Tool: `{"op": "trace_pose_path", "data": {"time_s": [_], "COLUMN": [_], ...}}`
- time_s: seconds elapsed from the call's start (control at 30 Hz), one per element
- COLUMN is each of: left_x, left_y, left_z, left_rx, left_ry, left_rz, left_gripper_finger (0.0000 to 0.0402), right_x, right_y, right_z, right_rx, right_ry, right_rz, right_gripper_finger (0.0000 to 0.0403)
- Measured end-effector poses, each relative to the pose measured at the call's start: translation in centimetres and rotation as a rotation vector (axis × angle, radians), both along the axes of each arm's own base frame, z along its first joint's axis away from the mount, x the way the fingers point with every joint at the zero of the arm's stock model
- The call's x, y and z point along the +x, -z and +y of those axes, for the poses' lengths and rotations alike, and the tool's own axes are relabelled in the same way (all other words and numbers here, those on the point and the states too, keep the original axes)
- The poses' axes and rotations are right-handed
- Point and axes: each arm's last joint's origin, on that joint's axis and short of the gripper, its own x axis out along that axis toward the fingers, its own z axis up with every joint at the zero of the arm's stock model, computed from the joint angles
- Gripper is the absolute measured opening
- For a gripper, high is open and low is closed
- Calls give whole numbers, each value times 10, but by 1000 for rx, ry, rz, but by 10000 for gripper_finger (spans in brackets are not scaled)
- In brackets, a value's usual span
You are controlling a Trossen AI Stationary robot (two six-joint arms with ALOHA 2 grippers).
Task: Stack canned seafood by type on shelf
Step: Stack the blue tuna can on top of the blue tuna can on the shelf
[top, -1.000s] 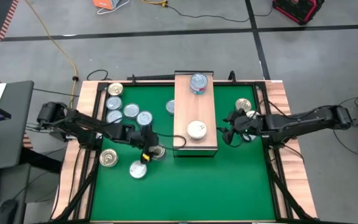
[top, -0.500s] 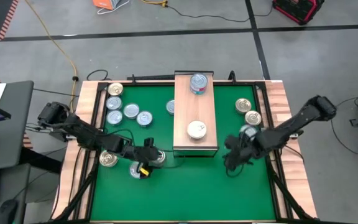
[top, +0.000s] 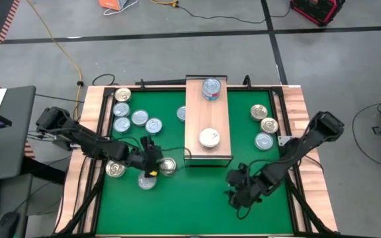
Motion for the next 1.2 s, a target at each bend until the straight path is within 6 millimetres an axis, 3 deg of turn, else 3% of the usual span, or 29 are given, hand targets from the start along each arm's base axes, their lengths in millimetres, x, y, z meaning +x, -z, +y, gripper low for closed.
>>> {"op": "trace_pose_path", "data": {"time_s": [0.27, 0.5, 0.93, 1.07, 1.2], "left_x": [-2, 7, 29, 27, 17], "left_y": [9, 29, 58, 58, 46], "left_z": [11, 7, -31, -45, -58], "left_rx": [70, -43, -140, -153, -76], "left_ry": [-110, -72, 38, 74, 64], "left_rz": [-8, 71, -61, -100, -169], "left_gripper_finger": [288, 288, 288, 288, 288], "right_x": [19, 27, 52, 53, 54], "right_y": [24, 26, 53, 52, 51], "right_z": [10, 13, 18, 19, 20], "right_rx": [-71, -140, -86, -90, -108], "right_ry": [-15, 17, 13, -7, -32], "right_rz": [-78, -176, -251, -262, -271], "right_gripper_finger": [285, 285, 285, 285, 285]}}
